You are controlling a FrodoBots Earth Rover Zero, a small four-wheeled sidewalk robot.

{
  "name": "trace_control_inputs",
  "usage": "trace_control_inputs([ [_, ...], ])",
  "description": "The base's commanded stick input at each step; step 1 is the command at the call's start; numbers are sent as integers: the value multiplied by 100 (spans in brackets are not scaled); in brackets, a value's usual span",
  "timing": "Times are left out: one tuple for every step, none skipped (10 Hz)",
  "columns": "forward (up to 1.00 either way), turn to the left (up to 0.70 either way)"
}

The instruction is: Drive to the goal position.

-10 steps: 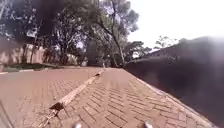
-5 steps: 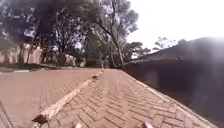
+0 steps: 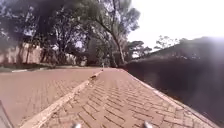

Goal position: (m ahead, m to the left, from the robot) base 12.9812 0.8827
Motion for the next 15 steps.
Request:
trace_control_inputs([
  [70,0],
  [70,0],
  [70,0],
  [70,0],
  [70,0],
  [70,-5],
  [70,-10],
  [70,-14],
  [70,-19],
  [70,-23],
  [70,-28],
  [70,-32],
  [70,0],
  [70,0],
  [70,0],
])
